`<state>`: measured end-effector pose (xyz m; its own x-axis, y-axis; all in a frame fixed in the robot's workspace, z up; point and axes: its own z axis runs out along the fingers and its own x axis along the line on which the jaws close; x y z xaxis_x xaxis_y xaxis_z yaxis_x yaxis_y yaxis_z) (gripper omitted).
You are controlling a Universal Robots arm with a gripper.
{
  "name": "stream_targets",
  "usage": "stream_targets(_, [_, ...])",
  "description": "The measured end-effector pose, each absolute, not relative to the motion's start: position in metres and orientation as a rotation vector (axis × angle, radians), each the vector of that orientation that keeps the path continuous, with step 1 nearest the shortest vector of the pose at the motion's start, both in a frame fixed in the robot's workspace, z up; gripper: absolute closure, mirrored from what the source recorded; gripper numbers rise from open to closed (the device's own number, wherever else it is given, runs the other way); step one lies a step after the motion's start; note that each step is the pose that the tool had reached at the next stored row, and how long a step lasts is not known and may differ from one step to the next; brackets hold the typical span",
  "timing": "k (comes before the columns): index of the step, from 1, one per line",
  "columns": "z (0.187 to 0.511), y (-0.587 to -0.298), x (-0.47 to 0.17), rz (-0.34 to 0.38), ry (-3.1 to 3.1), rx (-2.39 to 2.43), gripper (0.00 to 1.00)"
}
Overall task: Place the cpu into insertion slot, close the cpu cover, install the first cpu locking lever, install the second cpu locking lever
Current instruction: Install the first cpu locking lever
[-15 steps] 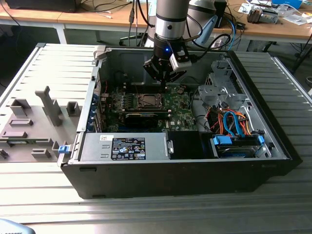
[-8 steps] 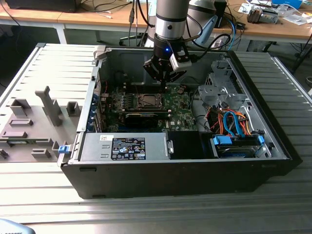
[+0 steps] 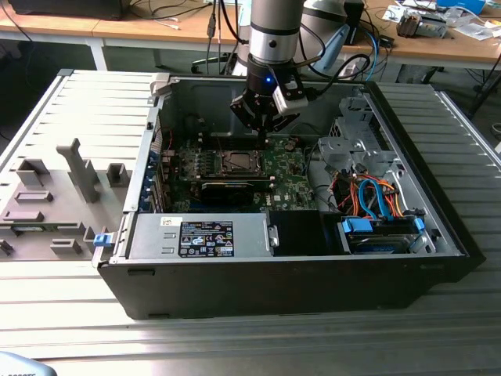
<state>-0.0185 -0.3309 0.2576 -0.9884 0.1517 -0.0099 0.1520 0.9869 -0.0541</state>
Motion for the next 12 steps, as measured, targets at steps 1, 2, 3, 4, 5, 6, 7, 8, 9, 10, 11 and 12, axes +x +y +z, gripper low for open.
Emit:
stream_targets(1, [0.2575, -0.3309, -0.0185, -0.086, 3.126, 0.238, 0.89])
stream_targets(2, [0.2575, -0.3309, -0.0185, -0.086, 3.126, 0.237, 0.89])
stream_targets(3, [0.2575, -0.3309, -0.0185, -0.086, 3.126, 0.236, 0.89])
stream_targets(4, [0.2575, -0.3309, -0.0185, -0.086, 3.126, 0.235, 0.89])
stream_targets(5, [0.2575, -0.3309, -0.0185, -0.086, 3.126, 0.234, 0.89])
stream_targets(6, [0.2575, -0.3309, -0.0185, -0.086, 3.126, 0.233, 0.89])
stream_targets(7, [0.2575, -0.3309, -0.0185, -0.086, 3.126, 0.231, 0.89])
stream_targets(8, [0.2575, -0.3309, -0.0185, -0.086, 3.126, 0.23, 0.89])
stream_targets(9, [0.2575, -0.3309, -0.0185, -0.086, 3.126, 0.229, 0.89])
stream_targets(10, [0.2575, -0.3309, -0.0185, -0.086, 3.126, 0.228, 0.89])
stream_targets(11, [0.2575, -0.3309, -0.0185, -0.086, 3.126, 0.227, 0.89])
stream_targets(12, [0.2575, -0.3309, -0.0185, -0.086, 3.126, 0.226, 0.89])
